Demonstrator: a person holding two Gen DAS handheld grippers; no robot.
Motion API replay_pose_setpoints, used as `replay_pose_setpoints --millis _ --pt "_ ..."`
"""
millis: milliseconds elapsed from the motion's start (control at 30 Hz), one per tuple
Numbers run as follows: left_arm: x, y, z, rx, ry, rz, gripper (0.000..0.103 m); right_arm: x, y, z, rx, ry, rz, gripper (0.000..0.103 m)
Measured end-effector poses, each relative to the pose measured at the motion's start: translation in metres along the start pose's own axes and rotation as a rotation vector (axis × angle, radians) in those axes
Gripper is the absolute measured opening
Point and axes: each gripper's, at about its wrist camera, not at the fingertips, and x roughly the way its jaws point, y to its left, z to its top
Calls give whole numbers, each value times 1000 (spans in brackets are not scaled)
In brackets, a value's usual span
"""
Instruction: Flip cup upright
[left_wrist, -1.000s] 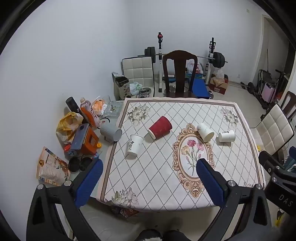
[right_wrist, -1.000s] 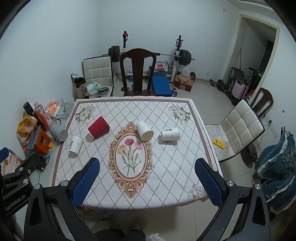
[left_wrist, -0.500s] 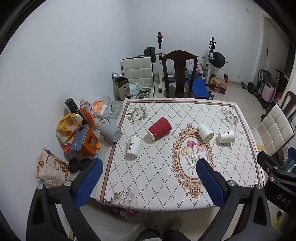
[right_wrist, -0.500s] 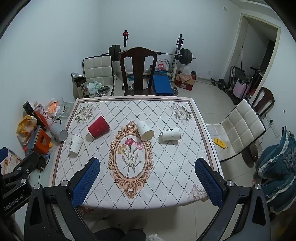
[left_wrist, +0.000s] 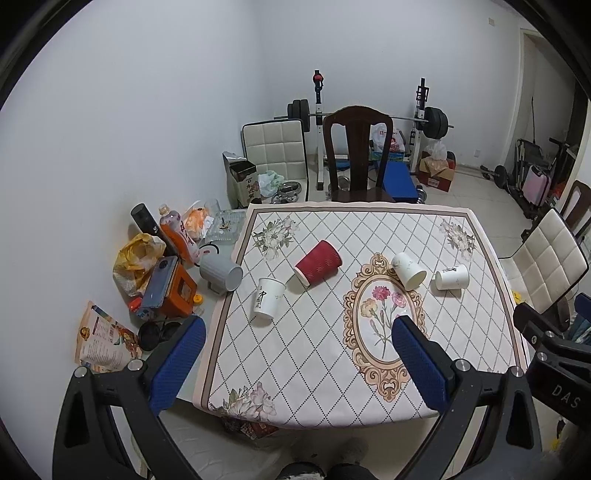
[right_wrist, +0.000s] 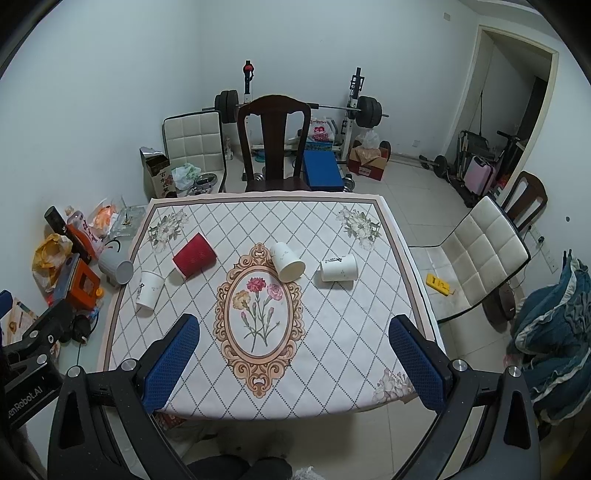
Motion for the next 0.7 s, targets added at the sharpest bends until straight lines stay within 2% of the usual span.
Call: replay_pose_setpoints --millis 700 --pt "1 0 3 -1 2 0 103 3 -2 1 4 -1 4 103"
